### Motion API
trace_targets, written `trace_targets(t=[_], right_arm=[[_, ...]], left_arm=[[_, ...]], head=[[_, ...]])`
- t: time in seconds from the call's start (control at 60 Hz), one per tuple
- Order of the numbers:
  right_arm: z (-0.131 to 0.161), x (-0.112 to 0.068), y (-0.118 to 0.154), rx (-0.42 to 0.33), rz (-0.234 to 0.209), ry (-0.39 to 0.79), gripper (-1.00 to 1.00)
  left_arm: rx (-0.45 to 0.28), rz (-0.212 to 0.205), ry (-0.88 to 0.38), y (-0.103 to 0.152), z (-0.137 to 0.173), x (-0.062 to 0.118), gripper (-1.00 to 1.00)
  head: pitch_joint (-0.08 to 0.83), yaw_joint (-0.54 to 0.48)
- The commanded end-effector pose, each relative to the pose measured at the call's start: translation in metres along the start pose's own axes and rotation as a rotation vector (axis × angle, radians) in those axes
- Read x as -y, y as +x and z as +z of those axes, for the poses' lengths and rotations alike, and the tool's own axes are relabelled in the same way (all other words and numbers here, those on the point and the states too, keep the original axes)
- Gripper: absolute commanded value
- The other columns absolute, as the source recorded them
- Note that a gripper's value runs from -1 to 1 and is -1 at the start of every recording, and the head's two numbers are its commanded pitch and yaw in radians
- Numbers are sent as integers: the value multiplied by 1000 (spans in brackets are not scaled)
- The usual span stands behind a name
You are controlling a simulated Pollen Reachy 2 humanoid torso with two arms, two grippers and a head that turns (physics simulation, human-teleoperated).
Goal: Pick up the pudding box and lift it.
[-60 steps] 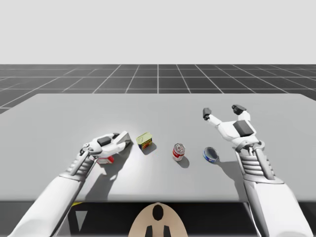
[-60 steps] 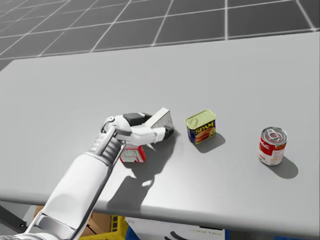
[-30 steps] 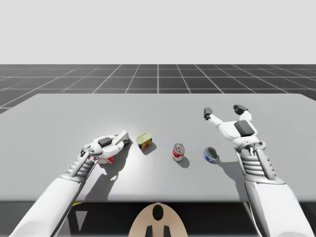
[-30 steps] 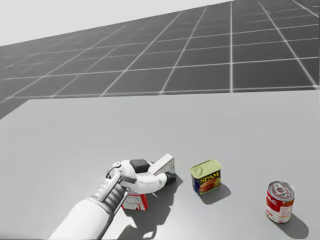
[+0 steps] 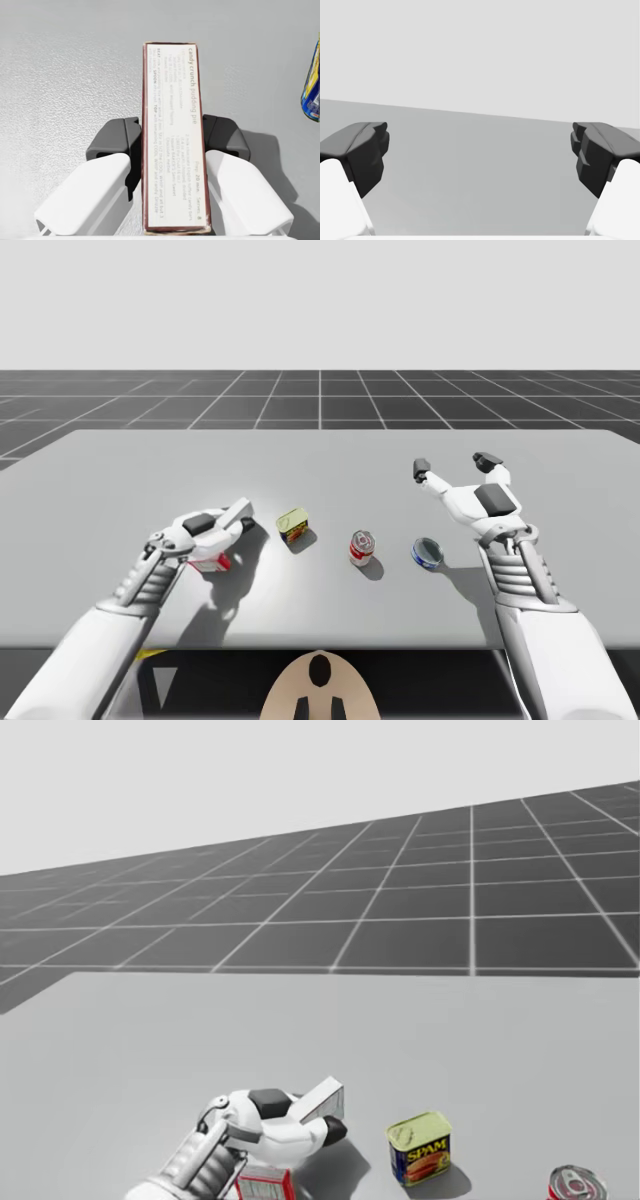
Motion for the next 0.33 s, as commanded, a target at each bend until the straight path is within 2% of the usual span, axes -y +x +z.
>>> trace_targets(t=[0.017, 0.1, 0.117, 0.183, 0.333], right_arm=[[0, 1, 0, -1, -1, 0, -1000], [0, 1, 0, -3, 1, 1, -1000], [-1, 1, 0, -5, -3, 1, -1000], [0, 1, 0, -8, -17, 4, -1000], [-1, 0, 0, -15, -33, 13, -1000]], left_arm=[[136, -9, 97, 50, 33, -19, 1000], [186, -16, 138, 67, 48, -27, 1000], [213, -27, 164, 74, 54, -30, 1000], [255, -26, 188, 89, 67, -34, 1000], [365, -34, 249, 127, 98, -37, 1000]], head=[[267, 322], [269, 323], [270, 323], [270, 326], [273, 331]])
